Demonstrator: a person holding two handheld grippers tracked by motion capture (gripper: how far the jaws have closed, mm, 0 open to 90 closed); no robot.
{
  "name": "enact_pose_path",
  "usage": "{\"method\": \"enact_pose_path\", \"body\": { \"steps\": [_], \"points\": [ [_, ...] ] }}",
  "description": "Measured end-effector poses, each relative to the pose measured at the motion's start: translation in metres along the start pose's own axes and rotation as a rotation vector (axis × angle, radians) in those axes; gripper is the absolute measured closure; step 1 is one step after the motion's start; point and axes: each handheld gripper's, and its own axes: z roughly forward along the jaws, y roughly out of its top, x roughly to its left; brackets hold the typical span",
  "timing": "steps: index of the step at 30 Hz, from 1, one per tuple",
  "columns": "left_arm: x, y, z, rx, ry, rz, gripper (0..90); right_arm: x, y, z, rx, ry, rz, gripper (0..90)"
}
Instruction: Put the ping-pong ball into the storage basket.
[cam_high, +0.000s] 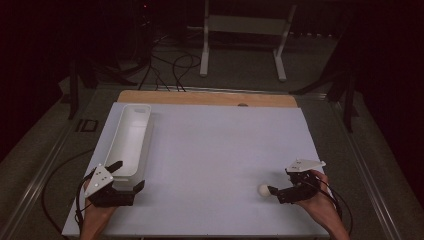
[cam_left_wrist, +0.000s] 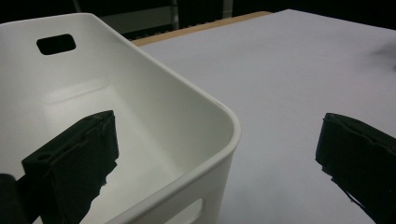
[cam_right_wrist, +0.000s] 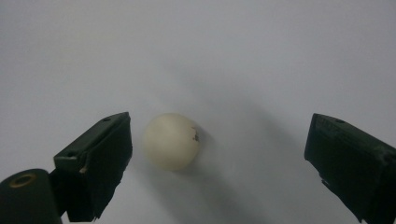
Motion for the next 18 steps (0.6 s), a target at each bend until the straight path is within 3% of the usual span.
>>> {"method": "enact_pose_path", "body": {
  "steps": [18],
  "points": [
    [-0.0007,-0.0001,0.0001,0.003,0.005,0.006,0.0,0.0094,0.0030,0.0096,0.053,0.042,-0.034,7.2]
  ]
}}
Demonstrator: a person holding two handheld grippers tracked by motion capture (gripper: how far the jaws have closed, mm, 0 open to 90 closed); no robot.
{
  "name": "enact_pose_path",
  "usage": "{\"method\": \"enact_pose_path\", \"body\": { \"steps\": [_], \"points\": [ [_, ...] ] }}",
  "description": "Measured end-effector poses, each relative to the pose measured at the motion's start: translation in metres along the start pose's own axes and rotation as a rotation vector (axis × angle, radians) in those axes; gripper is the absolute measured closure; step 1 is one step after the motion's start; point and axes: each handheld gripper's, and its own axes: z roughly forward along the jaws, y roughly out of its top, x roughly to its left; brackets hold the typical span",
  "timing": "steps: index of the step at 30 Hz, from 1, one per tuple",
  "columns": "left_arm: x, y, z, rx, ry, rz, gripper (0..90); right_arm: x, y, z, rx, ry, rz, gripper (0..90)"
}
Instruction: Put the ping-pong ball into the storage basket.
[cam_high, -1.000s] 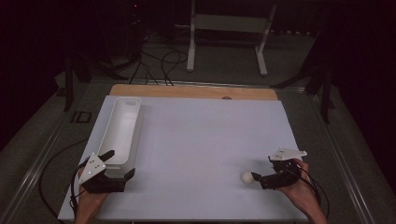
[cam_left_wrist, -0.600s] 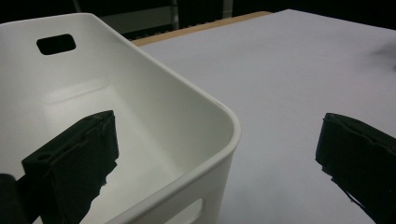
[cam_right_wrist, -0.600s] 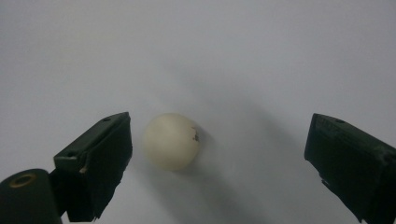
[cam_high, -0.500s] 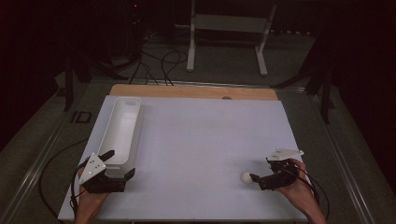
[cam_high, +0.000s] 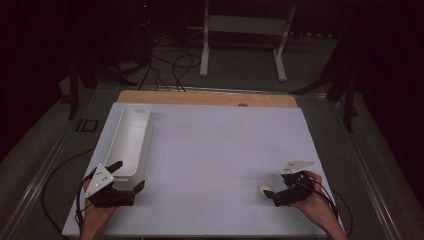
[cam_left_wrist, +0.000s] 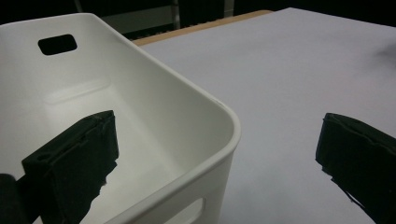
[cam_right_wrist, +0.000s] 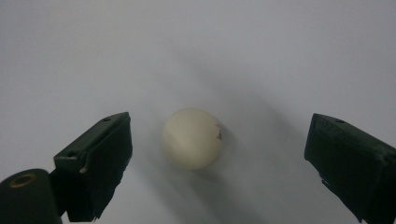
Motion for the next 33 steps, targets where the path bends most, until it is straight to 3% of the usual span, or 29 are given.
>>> {"method": "enact_pose_path", "body": {
  "steps": [16,33],
  "points": [
    [0.000,0.000,0.000,0.003,0.004,0.006,0.0,0.007,0.004,0.011,0.080,0.023,-0.032,7.4],
    [0.000,0.000,0.000,0.002,0.003,0.006,0.0,0.010,0.007,0.018,0.102,0.028,-0.044,7.7]
  ]
}}
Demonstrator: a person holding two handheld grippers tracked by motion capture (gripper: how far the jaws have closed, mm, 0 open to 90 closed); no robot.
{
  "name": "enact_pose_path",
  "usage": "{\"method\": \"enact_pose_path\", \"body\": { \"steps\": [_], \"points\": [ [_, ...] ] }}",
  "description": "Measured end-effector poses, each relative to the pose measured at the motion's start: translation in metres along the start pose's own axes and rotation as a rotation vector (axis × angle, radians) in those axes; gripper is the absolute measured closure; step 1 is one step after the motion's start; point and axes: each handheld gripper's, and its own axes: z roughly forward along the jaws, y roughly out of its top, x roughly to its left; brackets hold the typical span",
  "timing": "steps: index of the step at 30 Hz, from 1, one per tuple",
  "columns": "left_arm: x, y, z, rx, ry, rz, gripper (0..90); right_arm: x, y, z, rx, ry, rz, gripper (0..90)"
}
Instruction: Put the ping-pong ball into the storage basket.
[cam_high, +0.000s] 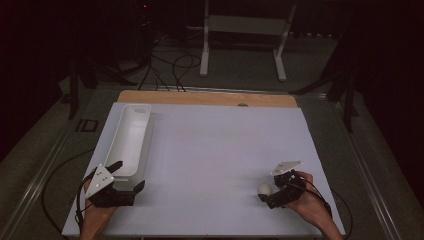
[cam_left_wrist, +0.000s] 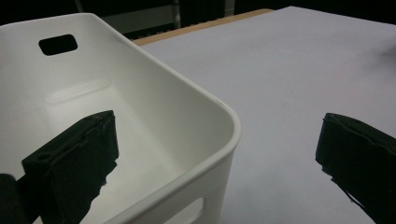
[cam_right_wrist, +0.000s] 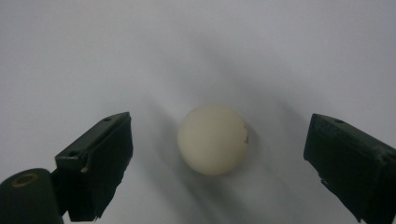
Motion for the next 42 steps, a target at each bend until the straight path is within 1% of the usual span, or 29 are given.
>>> {"method": "enact_pose_path", "body": {
  "steps": [12,20,22,23,24,27,30,33,36,39,42],
  "points": [
    [0.000,0.000,0.000,0.000,0.000,0.000,0.0,0.003,0.004,0.005,0.016,0.012,-0.010,7.7],
    [0.000,0.000,0.000,0.001,0.000,0.001,0.0,0.004,0.007,0.010,0.040,0.018,-0.021,9.5],
    [0.000,0.000,0.000,0.000,0.000,0.001,0.0,0.006,0.009,0.011,0.046,0.021,-0.026,13.0],
    [0.000,0.000,0.000,0.000,0.000,0.001,0.0,0.006,0.009,0.011,0.046,0.021,-0.026,13.0],
    [0.000,0.000,0.000,0.000,0.000,0.001,0.0,0.006,0.009,0.012,0.051,0.021,-0.018,15.1],
    [0.000,0.000,0.000,0.000,0.001,0.002,0.0,0.006,0.009,0.013,0.062,0.018,-0.023,22.4],
    [0.000,0.000,0.000,0.001,0.001,0.002,0.0,0.005,0.009,0.014,0.074,0.008,-0.027,27.2],
    [0.000,0.000,0.000,0.001,0.001,0.002,0.0,0.007,0.008,0.015,0.097,-0.001,-0.037,30.3],
    [0.000,0.000,0.000,0.001,0.001,0.003,0.0,0.007,0.007,0.015,0.105,0.001,-0.043,33.2],
    [0.000,0.000,0.000,0.000,0.002,0.002,0.0,0.007,0.007,0.017,0.118,0.002,-0.046,40.2],
    [0.000,0.000,0.000,0.000,0.002,0.002,0.0,0.007,0.007,0.018,0.129,-0.013,-0.050,49.3]
  ]
}}
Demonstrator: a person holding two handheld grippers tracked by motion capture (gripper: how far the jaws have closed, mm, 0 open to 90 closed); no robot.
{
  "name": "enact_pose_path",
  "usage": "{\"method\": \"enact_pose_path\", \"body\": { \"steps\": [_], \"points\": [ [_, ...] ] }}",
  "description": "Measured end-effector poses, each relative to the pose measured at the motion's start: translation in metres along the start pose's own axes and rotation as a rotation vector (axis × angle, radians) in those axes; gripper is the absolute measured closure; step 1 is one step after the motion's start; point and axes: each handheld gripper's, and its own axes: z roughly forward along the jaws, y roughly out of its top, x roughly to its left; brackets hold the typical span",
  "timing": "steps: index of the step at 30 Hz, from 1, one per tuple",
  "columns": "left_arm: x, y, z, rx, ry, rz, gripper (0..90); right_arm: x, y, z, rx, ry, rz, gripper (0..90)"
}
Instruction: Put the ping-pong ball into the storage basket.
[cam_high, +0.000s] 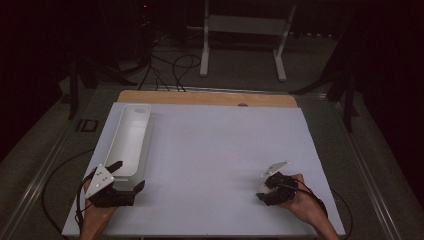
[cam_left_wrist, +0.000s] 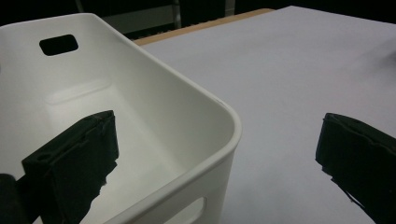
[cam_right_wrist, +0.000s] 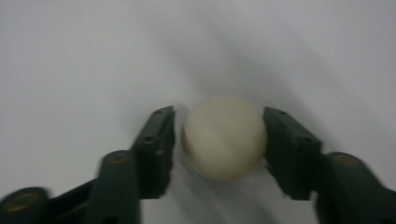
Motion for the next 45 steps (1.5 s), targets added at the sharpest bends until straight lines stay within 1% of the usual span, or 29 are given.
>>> {"method": "enact_pose_path", "body": {
  "steps": [3,13,14,20,26,34,45],
  "points": [
    [0.000,0.000,0.000,0.000,0.000,0.000,0.0,-0.001,-0.001,-0.002,-0.006,-0.010,-0.005,49.8],
    [0.000,0.000,0.000,0.000,0.001,0.000,0.0,-0.004,-0.002,-0.011,-0.025,-0.034,0.009,49.9],
    [0.000,0.000,0.000,-0.001,0.001,0.000,0.0,-0.003,-0.002,-0.011,-0.030,-0.030,0.021,49.9],
    [0.000,0.000,0.000,-0.001,0.001,0.000,0.0,-0.002,-0.001,-0.015,-0.034,-0.040,0.016,49.9],
    [0.000,0.000,0.000,0.000,0.001,0.000,0.0,-0.003,0.001,-0.019,-0.043,-0.049,0.030,50.0],
    [0.000,0.000,0.000,-0.001,0.001,0.000,0.0,-0.003,0.002,-0.023,-0.060,-0.046,0.036,50.0],
    [0.000,0.000,0.000,-0.001,-0.001,0.000,0.0,-0.003,0.006,-0.029,-0.066,-0.052,0.041,50.0]
  ]
}}
